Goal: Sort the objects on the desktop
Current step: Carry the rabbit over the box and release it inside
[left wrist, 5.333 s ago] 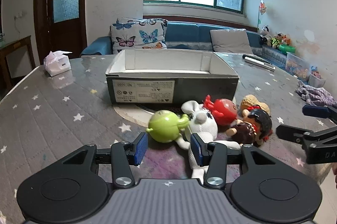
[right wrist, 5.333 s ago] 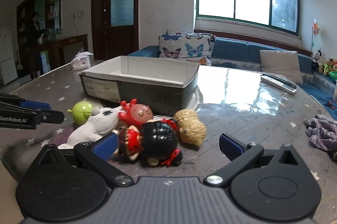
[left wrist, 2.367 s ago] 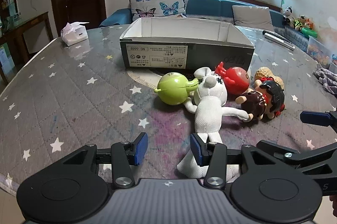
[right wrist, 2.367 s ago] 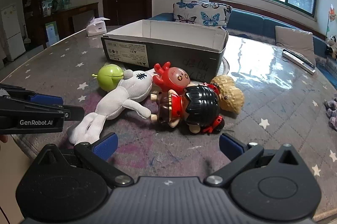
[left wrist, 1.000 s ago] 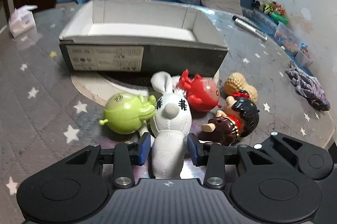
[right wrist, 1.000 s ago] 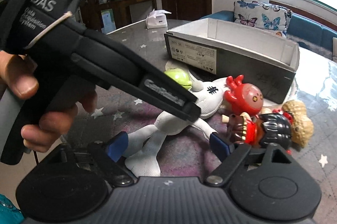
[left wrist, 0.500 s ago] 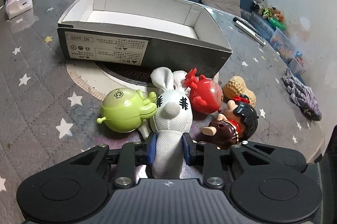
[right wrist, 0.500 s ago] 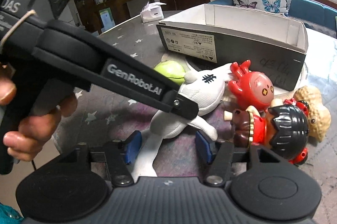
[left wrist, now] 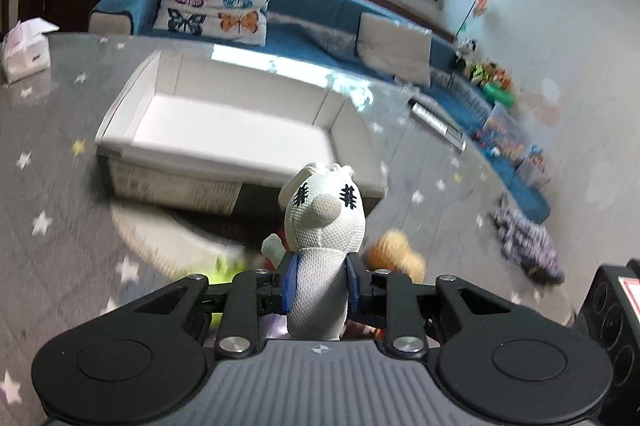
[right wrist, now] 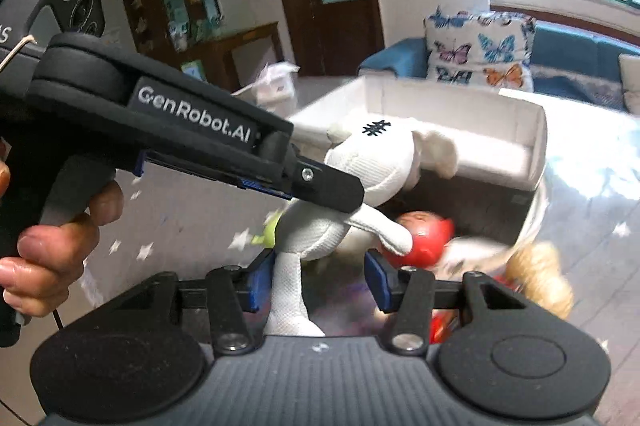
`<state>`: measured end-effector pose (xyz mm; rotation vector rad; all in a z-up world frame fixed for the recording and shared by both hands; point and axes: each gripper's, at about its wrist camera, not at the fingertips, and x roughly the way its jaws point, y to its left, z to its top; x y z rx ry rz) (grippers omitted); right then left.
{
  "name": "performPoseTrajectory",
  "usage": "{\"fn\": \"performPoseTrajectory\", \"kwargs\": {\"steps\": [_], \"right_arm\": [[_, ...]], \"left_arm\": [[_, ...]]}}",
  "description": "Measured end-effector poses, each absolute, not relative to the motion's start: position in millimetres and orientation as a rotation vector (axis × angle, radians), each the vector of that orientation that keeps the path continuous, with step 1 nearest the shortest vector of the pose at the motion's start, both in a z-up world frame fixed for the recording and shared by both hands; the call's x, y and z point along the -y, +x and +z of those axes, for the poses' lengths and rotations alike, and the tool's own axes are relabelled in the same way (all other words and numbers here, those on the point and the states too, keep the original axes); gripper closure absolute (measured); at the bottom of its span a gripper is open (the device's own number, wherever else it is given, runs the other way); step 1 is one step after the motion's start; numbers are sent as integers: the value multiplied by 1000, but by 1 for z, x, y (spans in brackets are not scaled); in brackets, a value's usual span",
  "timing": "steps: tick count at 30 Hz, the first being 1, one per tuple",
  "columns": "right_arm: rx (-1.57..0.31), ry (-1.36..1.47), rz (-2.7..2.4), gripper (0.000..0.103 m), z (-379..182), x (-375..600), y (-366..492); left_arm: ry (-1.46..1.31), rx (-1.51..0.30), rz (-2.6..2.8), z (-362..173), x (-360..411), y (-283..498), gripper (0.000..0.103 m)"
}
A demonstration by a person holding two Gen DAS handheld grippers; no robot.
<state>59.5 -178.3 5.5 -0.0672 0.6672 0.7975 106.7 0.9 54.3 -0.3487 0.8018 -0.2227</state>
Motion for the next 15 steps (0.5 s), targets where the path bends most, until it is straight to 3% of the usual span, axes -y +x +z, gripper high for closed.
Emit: {"fn": "performPoseTrajectory", "kwargs": {"steps": [15], "right_arm": [[-657,-10,654,54,19,196,172]], "left_arm": [[-516,-796,-220,68,3,232,75]]}}
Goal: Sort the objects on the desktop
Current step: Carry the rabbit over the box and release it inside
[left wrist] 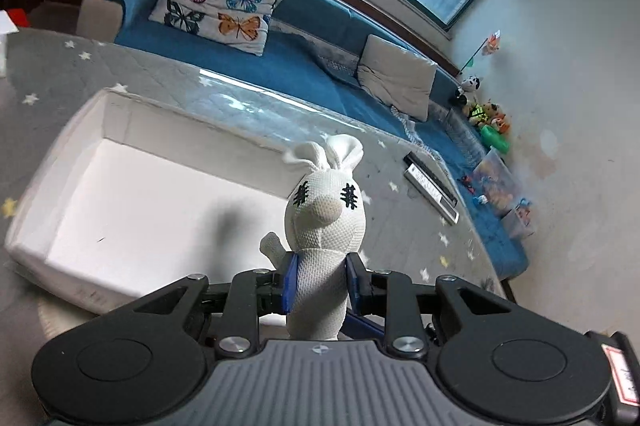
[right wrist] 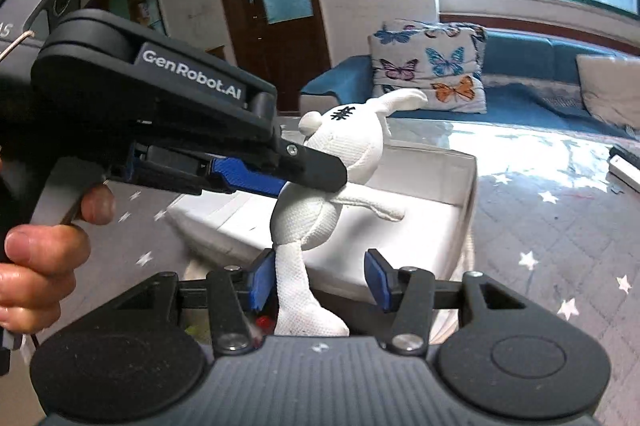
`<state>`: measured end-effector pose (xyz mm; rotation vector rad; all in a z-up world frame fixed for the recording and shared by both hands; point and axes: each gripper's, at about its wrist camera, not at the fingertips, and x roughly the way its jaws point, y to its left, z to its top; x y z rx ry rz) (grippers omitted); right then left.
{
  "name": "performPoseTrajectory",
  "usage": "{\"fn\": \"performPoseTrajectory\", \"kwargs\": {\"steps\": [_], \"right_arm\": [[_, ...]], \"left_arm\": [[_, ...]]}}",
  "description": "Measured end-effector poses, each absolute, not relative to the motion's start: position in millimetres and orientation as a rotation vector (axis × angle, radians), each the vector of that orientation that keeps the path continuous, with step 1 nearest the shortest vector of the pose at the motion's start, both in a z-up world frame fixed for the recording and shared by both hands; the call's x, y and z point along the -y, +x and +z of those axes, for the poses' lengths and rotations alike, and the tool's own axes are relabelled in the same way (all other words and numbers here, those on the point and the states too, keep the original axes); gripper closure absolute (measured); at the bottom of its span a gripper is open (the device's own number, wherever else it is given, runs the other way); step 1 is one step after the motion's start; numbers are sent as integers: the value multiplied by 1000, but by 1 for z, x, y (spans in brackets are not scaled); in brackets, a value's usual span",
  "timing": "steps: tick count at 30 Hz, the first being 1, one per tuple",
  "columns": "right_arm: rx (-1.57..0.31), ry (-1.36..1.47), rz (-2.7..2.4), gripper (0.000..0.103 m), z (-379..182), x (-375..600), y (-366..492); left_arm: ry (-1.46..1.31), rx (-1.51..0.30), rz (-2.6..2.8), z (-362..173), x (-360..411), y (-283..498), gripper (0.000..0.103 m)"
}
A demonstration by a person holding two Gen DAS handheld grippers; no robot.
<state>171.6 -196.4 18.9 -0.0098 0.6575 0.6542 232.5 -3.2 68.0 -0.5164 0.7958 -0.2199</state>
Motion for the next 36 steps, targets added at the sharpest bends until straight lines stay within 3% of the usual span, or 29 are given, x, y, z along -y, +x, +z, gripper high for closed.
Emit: {"fn": "performPoseTrajectory", "kwargs": {"steps": [11,19,25,36], "right_arm": [[-729,69,594,52,-4,215,216],[-709,67,585,51,-1,219,217],[-691,60,561,45,4,232,207],[-668,38,526,26,8,264,163]], "left_arm": [[-647,-860,-225,37,-2,288,72],[-558,-862,-231,35,6,289,70],[-498,-850,-243,41,16,267,70],[-334,-854,-274,46,31,200,69]]}}
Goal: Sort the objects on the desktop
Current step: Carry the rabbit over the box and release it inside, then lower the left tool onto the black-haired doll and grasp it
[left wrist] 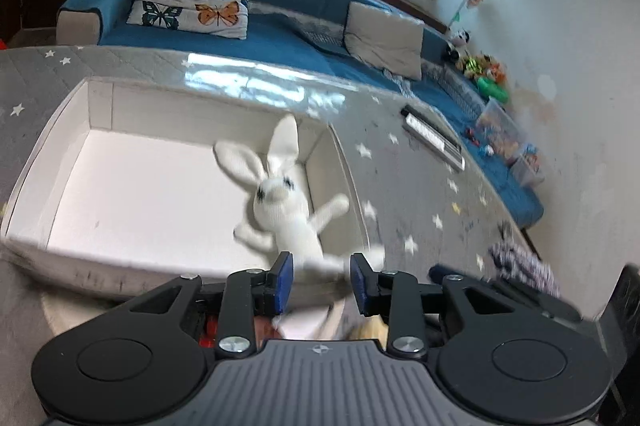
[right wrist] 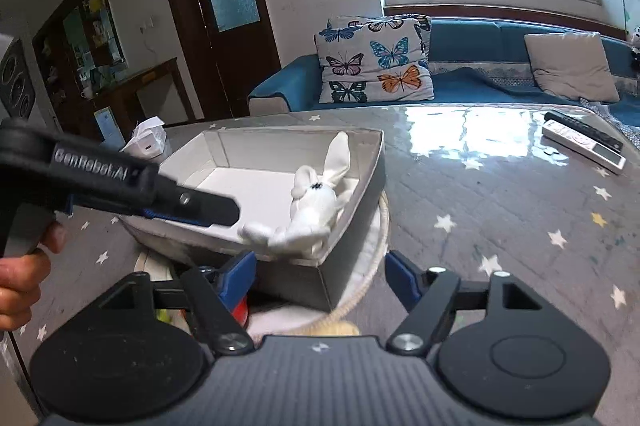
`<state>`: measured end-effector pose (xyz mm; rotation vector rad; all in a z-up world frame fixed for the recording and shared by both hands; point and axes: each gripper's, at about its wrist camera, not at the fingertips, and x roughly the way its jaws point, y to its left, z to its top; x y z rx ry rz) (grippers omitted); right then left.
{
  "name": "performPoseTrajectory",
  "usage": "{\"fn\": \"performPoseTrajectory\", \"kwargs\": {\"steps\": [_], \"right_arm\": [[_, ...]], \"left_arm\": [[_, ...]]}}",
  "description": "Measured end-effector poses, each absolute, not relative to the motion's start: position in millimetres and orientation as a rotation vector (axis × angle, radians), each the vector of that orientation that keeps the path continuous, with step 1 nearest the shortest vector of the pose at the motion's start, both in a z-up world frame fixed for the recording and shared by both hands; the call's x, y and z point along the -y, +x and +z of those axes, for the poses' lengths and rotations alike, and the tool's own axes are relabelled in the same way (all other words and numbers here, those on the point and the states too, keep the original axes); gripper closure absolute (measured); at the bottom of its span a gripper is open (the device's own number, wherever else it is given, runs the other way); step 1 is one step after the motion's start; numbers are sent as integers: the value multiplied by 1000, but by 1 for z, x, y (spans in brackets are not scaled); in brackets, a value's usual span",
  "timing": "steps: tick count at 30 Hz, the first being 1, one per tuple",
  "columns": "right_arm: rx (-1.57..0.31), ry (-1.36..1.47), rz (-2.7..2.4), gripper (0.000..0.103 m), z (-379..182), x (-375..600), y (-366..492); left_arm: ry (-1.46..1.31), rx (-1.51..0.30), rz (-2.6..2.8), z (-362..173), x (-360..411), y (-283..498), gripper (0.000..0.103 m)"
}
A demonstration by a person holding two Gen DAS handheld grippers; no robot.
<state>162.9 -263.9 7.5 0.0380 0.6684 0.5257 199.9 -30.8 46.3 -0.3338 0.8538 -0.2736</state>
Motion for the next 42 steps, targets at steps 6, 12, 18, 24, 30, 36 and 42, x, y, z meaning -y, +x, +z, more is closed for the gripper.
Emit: {"fn": "performPoseTrajectory", "kwargs": {"steps": [6,12,18,24,30,36,42], "right_arm": [[-654,7,548,18,9,271,132],[-658,-38,602,13,9,271,101],[-691,-81,670,8,0,260,79],[-734,-95,681,8,-17,245,75],[-769,-99,660,8,-30,237,78],[-792,-116,632,13,-39,232,81],[-807,-119,645,14,-41,233,85]], "left_arm": [[-315,-884,-304,34,33,164,69],[-291,-916,-341,22,38,136,69],[-317,-932,-364,14,37,124,69],[-343,-962,-393,6,42,127,69],[-340,-959,-393,0,43,131,68],[-375,-971,-427,-3,40,134,65],[-336,-983,-478,-2,39,134,65]]}}
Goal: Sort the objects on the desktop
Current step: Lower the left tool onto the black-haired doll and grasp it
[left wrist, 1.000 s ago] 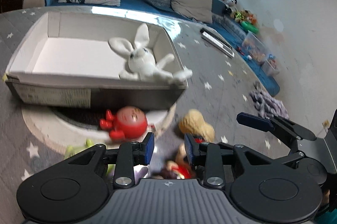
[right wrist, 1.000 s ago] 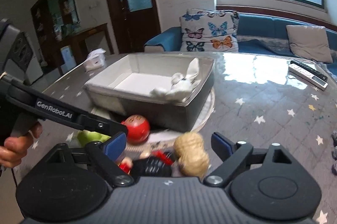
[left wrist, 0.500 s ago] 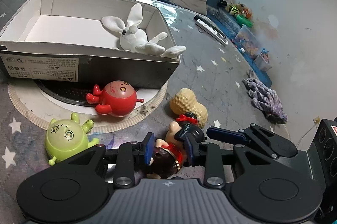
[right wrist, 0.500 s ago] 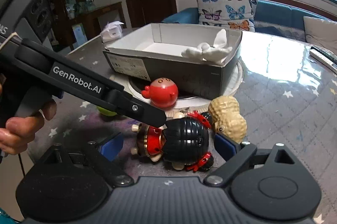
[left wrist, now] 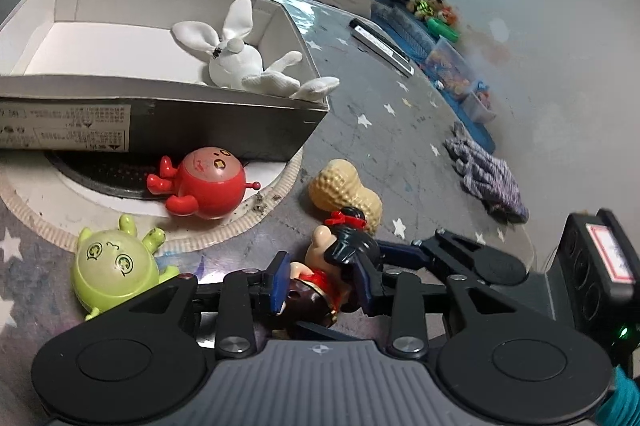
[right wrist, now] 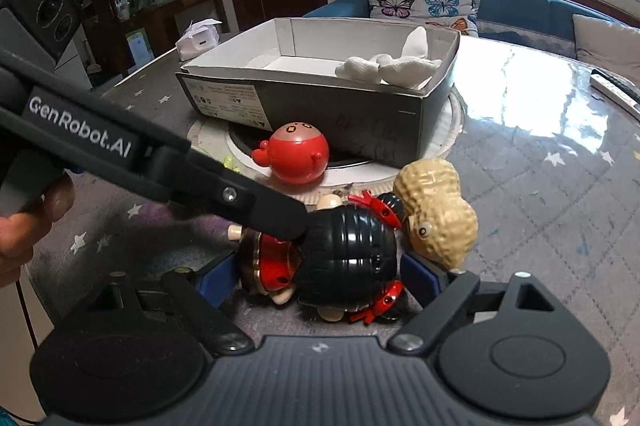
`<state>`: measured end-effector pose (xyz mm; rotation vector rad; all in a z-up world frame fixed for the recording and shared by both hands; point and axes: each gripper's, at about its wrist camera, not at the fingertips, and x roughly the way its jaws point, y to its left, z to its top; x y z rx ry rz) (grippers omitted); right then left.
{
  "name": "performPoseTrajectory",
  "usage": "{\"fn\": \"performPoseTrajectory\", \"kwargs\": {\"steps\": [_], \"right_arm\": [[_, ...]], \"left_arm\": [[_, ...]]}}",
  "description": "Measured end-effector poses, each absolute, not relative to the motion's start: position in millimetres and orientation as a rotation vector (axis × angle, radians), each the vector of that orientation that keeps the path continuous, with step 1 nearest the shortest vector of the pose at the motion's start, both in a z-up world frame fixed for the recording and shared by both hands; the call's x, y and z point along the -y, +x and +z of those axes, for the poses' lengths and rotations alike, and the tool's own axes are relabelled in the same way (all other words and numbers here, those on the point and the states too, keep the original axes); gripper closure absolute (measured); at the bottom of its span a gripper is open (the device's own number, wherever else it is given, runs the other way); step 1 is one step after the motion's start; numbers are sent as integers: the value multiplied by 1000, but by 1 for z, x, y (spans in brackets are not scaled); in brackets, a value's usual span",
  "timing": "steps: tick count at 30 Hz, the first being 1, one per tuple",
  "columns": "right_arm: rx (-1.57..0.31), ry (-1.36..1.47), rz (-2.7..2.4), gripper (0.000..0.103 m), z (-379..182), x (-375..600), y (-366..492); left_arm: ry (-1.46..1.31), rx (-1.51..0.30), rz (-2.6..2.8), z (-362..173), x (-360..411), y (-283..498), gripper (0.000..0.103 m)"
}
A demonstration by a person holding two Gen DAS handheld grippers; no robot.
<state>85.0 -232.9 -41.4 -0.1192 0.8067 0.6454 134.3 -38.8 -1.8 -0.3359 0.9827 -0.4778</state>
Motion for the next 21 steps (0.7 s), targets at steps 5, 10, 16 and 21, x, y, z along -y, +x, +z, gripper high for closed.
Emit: {"fn": "performPoseTrajectory", "kwargs": {"steps": [5,10,16,21], "right_arm": [[-794,-142,662,15,-41,231,87],[-784,-164,693,17,-41,230,87],[-783,-163,708,17,-41,230,86],[-783,-162,705,16,-41,228,86]], "left_arm": [[-274,-991,-488,-1,45,134,63],[-220,-984,-498,-2,51,132,60],[-216,-1034,-507,-1,50,137,58],[-161,-1028,-515,-1,56,134,56]]}}
